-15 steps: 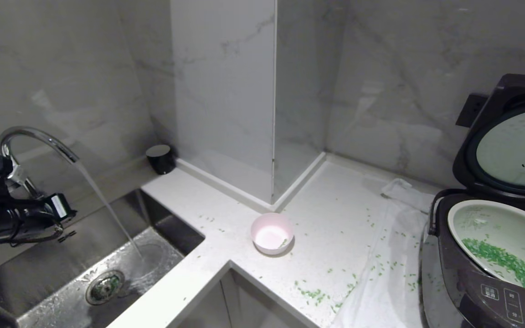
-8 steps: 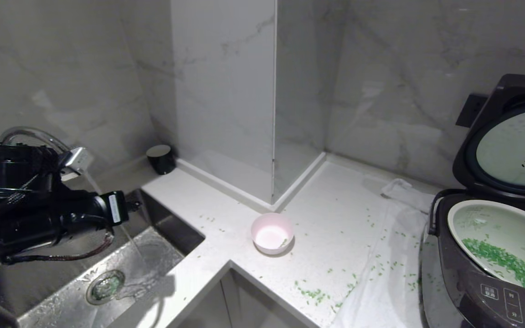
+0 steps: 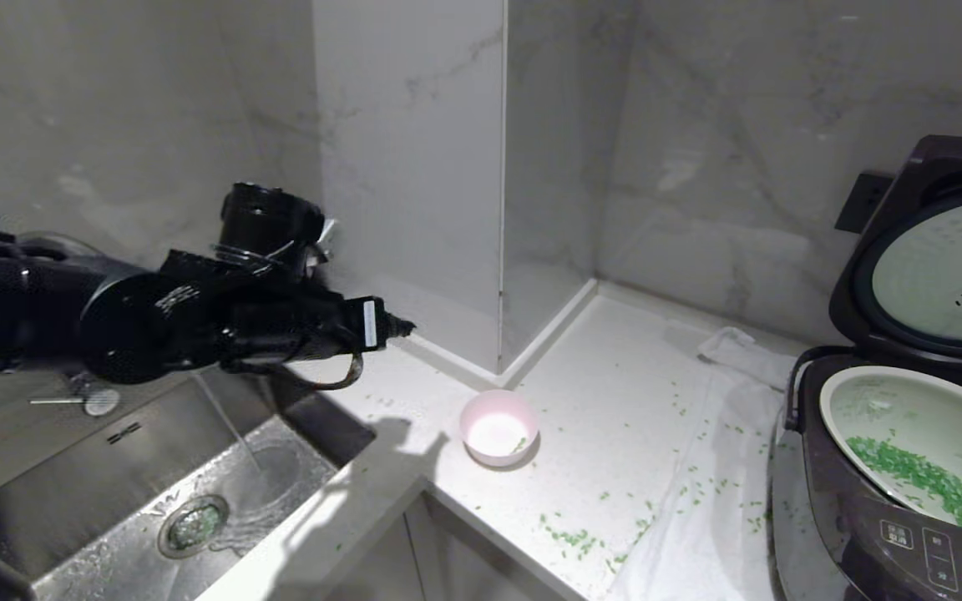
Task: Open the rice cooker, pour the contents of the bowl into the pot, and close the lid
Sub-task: Pick up the bowl on the table
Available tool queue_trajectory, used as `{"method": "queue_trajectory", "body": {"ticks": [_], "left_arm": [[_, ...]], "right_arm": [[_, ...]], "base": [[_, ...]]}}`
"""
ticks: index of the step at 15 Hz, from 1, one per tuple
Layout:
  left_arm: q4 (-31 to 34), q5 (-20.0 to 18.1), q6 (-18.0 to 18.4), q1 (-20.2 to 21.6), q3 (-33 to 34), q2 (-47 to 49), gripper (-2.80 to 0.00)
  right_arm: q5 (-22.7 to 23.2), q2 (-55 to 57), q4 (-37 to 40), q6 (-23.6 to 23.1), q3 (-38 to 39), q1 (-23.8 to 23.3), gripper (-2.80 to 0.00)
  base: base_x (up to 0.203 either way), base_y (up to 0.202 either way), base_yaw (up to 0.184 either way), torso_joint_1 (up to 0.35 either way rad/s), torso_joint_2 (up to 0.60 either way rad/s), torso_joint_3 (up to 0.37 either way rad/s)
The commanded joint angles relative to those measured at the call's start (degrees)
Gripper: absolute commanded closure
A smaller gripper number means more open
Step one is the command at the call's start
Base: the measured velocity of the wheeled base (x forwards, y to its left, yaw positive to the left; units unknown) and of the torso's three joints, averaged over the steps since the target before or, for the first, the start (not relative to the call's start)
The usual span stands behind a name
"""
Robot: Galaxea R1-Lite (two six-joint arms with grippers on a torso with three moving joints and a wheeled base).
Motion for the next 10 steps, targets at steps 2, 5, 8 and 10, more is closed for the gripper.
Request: {"method": "queue_trajectory", "body": {"ticks": [2, 5, 8, 10], "left_arm": [[9.3, 0.6, -0.7, -3.6, -14.5, 14.5, -2.80], [15.9, 4.0, -0.7, -5.7, -25.2, 24.8, -2.80], [20.5, 7.9, -0.5, -8.0, -32.1, 32.0, -2.80], [21.7, 8.6, -0.3, -7.9, -32.7, 33.5, -2.80]], "right_arm": [[0.0, 0.0, 0.0, 0.0, 0.1, 0.0, 0.00], [0.1, 0.0, 0.0, 0.0, 0.1, 0.0, 0.00], [0.0, 0.0, 0.0, 0.0, 0.1, 0.0, 0.00], [0.1, 0.0, 0.0, 0.0, 0.1, 0.0, 0.00]], "base": [[0.000, 0.000, 0.000, 0.000, 0.00, 0.000], [0.000, 0.000, 0.000, 0.000, 0.00, 0.000], [0.000, 0.000, 0.000, 0.000, 0.00, 0.000], [0.000, 0.000, 0.000, 0.000, 0.00, 0.000]]}}
